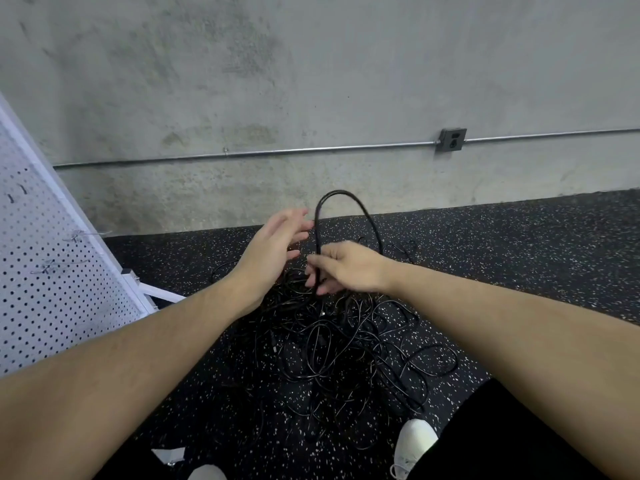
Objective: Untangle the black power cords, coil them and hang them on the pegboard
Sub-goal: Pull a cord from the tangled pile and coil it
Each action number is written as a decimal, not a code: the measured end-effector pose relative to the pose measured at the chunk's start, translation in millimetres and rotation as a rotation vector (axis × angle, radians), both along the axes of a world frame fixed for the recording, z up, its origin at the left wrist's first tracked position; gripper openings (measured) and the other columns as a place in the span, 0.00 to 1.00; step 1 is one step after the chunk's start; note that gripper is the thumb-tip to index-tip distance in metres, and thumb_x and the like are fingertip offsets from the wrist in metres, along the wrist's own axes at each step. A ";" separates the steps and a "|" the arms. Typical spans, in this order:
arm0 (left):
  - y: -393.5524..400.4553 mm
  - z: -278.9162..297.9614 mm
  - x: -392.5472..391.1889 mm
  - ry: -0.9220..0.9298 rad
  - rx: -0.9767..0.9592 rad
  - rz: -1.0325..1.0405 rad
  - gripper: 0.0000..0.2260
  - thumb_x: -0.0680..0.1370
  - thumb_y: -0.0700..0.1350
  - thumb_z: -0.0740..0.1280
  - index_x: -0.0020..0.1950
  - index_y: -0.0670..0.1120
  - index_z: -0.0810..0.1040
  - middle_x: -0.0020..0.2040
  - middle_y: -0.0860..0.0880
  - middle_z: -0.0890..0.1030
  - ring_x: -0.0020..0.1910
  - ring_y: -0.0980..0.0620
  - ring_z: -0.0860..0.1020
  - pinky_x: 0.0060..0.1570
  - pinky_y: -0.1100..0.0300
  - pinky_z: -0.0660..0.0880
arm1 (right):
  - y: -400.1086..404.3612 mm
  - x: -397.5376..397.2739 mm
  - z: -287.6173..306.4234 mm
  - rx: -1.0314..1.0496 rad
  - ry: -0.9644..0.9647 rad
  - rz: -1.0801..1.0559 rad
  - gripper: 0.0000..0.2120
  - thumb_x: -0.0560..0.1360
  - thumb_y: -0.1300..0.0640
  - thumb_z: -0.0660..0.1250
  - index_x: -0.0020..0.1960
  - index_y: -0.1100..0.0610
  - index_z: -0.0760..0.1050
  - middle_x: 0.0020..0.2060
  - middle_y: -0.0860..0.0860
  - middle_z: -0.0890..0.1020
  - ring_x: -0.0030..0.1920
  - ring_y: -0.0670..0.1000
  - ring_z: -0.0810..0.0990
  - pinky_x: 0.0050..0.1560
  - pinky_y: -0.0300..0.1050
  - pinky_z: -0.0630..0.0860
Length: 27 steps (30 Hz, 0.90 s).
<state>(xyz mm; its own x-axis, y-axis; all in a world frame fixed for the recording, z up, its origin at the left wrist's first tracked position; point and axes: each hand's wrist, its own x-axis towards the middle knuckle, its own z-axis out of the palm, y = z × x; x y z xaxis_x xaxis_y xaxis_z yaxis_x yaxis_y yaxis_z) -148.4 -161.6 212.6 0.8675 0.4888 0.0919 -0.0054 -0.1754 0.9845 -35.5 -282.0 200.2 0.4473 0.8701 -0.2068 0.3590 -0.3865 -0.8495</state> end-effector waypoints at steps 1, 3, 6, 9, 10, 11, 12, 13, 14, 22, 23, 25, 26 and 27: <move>2.4 -3.9 -0.6 0.033 0.037 -0.023 0.17 0.86 0.57 0.54 0.71 0.53 0.74 0.65 0.53 0.81 0.64 0.57 0.78 0.67 0.55 0.73 | 0.3 0.6 4.0 0.058 0.061 -0.066 0.13 0.86 0.52 0.57 0.51 0.59 0.76 0.51 0.60 0.86 0.49 0.62 0.86 0.56 0.56 0.83; 6.4 -16.4 -3.4 0.150 0.101 -0.120 0.25 0.84 0.65 0.49 0.73 0.54 0.72 0.65 0.54 0.81 0.65 0.57 0.78 0.70 0.52 0.69 | -2.0 2.7 12.1 0.171 0.182 -0.180 0.13 0.86 0.53 0.57 0.52 0.60 0.75 0.49 0.60 0.86 0.44 0.58 0.86 0.51 0.52 0.84; 13.5 -40.0 -7.8 0.349 0.335 -0.231 0.23 0.81 0.69 0.56 0.63 0.57 0.80 0.55 0.59 0.85 0.59 0.60 0.80 0.68 0.53 0.70 | -10.7 7.9 17.2 0.242 0.292 -0.254 0.14 0.87 0.52 0.56 0.54 0.61 0.75 0.47 0.59 0.87 0.41 0.55 0.86 0.49 0.50 0.85; 18.1 -52.7 -5.9 0.395 0.511 -0.248 0.06 0.83 0.54 0.64 0.53 0.58 0.81 0.49 0.56 0.86 0.43 0.51 0.81 0.54 0.47 0.78 | -16.8 13.8 14.9 0.211 0.348 -0.296 0.15 0.87 0.51 0.55 0.55 0.60 0.76 0.49 0.60 0.87 0.44 0.58 0.87 0.51 0.52 0.84; 17.7 -52.7 -5.5 0.391 0.546 -0.264 0.06 0.84 0.52 0.64 0.52 0.58 0.80 0.47 0.55 0.85 0.37 0.52 0.77 0.48 0.47 0.77 | -18.8 15.3 15.4 0.188 0.355 -0.310 0.15 0.87 0.51 0.55 0.56 0.60 0.76 0.49 0.59 0.87 0.46 0.59 0.87 0.51 0.53 0.84; 16.9 -51.3 -5.6 0.382 0.574 -0.279 0.07 0.85 0.51 0.63 0.52 0.58 0.80 0.46 0.53 0.84 0.34 0.55 0.74 0.44 0.47 0.76 | -21.2 17.0 16.4 0.154 0.349 -0.321 0.16 0.87 0.50 0.55 0.58 0.59 0.76 0.48 0.58 0.87 0.47 0.59 0.87 0.50 0.53 0.84; 17.2 -50.6 -5.7 0.369 0.595 -0.285 0.07 0.85 0.51 0.62 0.52 0.59 0.79 0.44 0.52 0.83 0.33 0.57 0.72 0.42 0.48 0.75 | -24.7 18.0 18.2 0.100 0.323 -0.333 0.17 0.86 0.49 0.55 0.58 0.60 0.77 0.45 0.57 0.87 0.45 0.59 0.87 0.48 0.53 0.84; 17.2 -49.0 -5.9 0.357 0.608 -0.285 0.08 0.86 0.50 0.61 0.53 0.60 0.79 0.43 0.50 0.82 0.34 0.56 0.73 0.41 0.48 0.75 | -28.9 19.3 19.9 0.027 0.262 -0.341 0.19 0.86 0.47 0.55 0.57 0.60 0.78 0.42 0.57 0.87 0.41 0.57 0.87 0.45 0.51 0.83; 18.0 -48.5 -5.4 0.347 0.617 -0.282 0.09 0.86 0.51 0.60 0.55 0.60 0.79 0.43 0.48 0.82 0.35 0.54 0.74 0.42 0.48 0.75 | -33.4 21.5 21.8 -0.055 0.158 -0.341 0.21 0.86 0.46 0.56 0.53 0.60 0.80 0.37 0.56 0.86 0.36 0.54 0.85 0.41 0.49 0.83; 3.9 -38.4 4.8 0.244 0.578 -0.322 0.05 0.86 0.47 0.59 0.59 0.56 0.71 0.32 0.54 0.72 0.31 0.58 0.67 0.35 0.55 0.67 | -47.7 17.0 28.1 -0.097 -0.500 0.073 0.17 0.82 0.55 0.60 0.71 0.51 0.70 0.62 0.43 0.78 0.58 0.40 0.75 0.59 0.35 0.69; 2.1 -37.4 6.4 0.218 0.547 -0.328 0.04 0.86 0.45 0.60 0.59 0.55 0.69 0.30 0.56 0.71 0.30 0.58 0.66 0.34 0.59 0.67 | -46.4 13.0 23.6 -0.184 -0.512 0.185 0.19 0.82 0.55 0.60 0.73 0.51 0.69 0.58 0.41 0.79 0.53 0.37 0.75 0.56 0.29 0.67; -0.4 -36.5 8.1 0.209 0.504 -0.352 0.06 0.86 0.43 0.61 0.57 0.54 0.66 0.29 0.57 0.70 0.29 0.58 0.65 0.34 0.62 0.66 | -44.6 10.1 16.8 -0.260 -0.530 0.279 0.13 0.82 0.54 0.62 0.65 0.53 0.75 0.43 0.41 0.79 0.37 0.34 0.73 0.42 0.30 0.68; -2.3 -36.0 8.0 0.214 0.485 -0.370 0.05 0.86 0.43 0.61 0.56 0.53 0.66 0.30 0.56 0.70 0.30 0.57 0.66 0.34 0.63 0.66 | -45.0 12.0 15.4 -0.228 -0.494 0.265 0.09 0.82 0.53 0.63 0.59 0.55 0.79 0.37 0.42 0.78 0.32 0.36 0.72 0.38 0.33 0.67; -3.0 -36.6 7.2 0.216 0.457 -0.392 0.04 0.86 0.43 0.59 0.56 0.52 0.67 0.31 0.55 0.71 0.31 0.55 0.67 0.35 0.63 0.67 | -46.6 14.1 16.3 -0.188 -0.443 0.242 0.09 0.82 0.53 0.64 0.52 0.55 0.81 0.32 0.42 0.77 0.28 0.38 0.71 0.35 0.34 0.67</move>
<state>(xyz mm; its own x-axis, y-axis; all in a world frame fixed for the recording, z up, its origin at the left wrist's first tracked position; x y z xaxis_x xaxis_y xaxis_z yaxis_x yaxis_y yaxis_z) -141.2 -164.6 176.0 0.9962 0.0845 0.0190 0.0359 -0.6028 0.7971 -21.3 -328.6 216.5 0.3186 0.9254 -0.2055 0.7649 -0.3790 -0.5209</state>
